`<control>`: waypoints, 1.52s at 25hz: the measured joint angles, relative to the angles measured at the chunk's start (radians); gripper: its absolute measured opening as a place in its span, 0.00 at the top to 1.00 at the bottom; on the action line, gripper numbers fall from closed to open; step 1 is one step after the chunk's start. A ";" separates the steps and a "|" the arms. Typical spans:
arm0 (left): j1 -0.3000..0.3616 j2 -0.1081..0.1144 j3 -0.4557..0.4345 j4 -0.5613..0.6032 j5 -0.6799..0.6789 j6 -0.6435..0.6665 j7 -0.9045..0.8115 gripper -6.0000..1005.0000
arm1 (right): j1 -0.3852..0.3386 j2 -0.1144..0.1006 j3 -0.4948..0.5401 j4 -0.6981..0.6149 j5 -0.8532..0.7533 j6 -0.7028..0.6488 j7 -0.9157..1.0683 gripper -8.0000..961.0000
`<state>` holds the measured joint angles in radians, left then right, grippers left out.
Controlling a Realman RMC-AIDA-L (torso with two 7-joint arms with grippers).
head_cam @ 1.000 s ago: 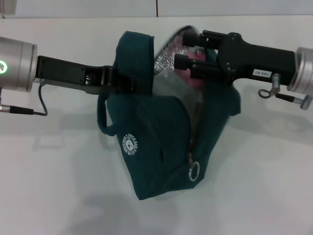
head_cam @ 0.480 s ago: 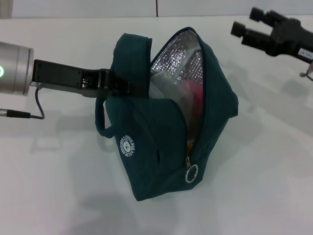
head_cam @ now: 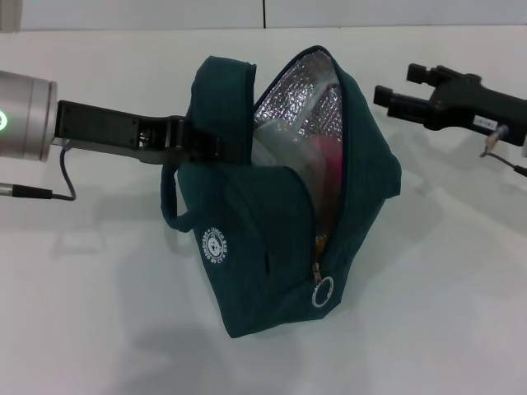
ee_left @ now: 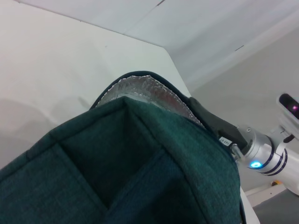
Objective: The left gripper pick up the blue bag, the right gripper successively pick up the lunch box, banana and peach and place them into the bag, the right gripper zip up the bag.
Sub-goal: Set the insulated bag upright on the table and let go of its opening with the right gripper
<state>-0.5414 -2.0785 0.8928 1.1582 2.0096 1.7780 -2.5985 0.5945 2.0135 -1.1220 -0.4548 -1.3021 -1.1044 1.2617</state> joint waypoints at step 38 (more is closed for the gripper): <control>0.003 -0.001 0.000 -0.006 -0.002 -0.002 0.000 0.94 | 0.033 0.015 -0.111 -0.014 0.020 0.085 -0.068 0.71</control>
<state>-0.5381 -2.0793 0.8927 1.1526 2.0078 1.7763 -2.5986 0.6276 2.0283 -1.2334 -0.4687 -1.2822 -1.0198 1.1937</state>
